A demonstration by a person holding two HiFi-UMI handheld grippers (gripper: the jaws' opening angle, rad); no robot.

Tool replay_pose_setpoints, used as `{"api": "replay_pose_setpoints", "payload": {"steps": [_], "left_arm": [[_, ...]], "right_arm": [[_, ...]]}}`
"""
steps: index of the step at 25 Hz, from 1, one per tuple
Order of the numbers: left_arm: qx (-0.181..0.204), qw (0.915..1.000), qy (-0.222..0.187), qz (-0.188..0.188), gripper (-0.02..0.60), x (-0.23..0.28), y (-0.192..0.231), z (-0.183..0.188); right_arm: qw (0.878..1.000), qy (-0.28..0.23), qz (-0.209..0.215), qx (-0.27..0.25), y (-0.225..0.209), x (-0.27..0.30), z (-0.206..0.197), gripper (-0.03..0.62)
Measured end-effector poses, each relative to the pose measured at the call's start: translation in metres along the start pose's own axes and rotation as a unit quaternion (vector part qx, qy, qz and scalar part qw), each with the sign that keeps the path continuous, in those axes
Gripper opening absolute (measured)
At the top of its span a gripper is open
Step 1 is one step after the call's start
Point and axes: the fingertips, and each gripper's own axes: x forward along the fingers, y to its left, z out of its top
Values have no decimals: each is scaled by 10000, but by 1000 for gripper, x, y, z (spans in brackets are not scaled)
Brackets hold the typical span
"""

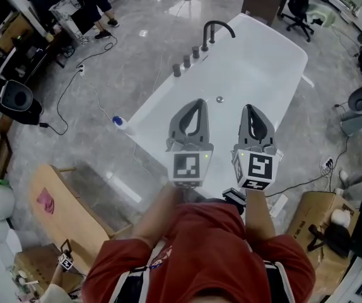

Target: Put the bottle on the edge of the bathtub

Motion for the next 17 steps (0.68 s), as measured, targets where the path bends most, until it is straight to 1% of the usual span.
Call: {"api": "replay_pose_setpoints", "payload": {"steps": [5, 9, 11, 17], "left_arm": [[107, 9999, -2, -58, 15, -1, 1, 1], [-31, 9999, -124, 5, 17, -4, 1, 6], [-43, 9999, -108, -1, 15, -4, 2, 4], [-159, 9998, -90, 23, 15, -3, 7, 2]], "right_arm": [[10000, 20, -17, -29, 2, -1, 1, 12], [9999, 121, -60, -45, -1, -3, -4, 12], [9998, 185, -71, -46, -1, -4, -7, 12], [9999, 10, -77, -68, -1, 2, -2, 12]]}}
